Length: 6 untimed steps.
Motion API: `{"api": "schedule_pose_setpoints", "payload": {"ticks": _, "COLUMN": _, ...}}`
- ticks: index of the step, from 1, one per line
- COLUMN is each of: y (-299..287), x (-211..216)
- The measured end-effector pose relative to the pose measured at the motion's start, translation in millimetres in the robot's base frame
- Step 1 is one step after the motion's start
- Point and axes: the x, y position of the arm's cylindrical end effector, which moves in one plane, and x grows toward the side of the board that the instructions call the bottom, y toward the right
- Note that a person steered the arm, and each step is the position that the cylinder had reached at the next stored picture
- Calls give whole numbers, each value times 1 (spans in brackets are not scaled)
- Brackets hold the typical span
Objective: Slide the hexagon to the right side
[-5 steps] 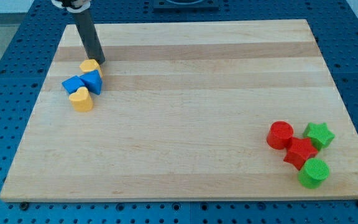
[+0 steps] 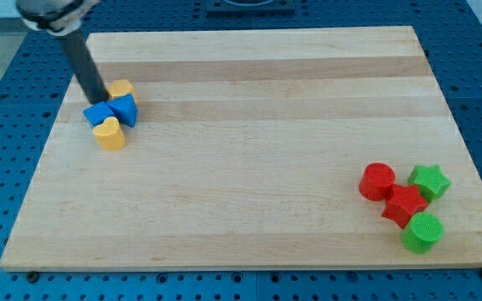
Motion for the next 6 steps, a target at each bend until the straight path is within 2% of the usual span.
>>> {"api": "schedule_pose_setpoints", "payload": {"ticks": 1, "y": 40, "x": 0}}
{"api": "schedule_pose_setpoints", "payload": {"ticks": 3, "y": 36, "x": -4}}
{"api": "schedule_pose_setpoints", "payload": {"ticks": 4, "y": 26, "x": -53}}
{"api": "schedule_pose_setpoints", "payload": {"ticks": 5, "y": 64, "x": -99}}
{"api": "schedule_pose_setpoints", "payload": {"ticks": 6, "y": 80, "x": -80}}
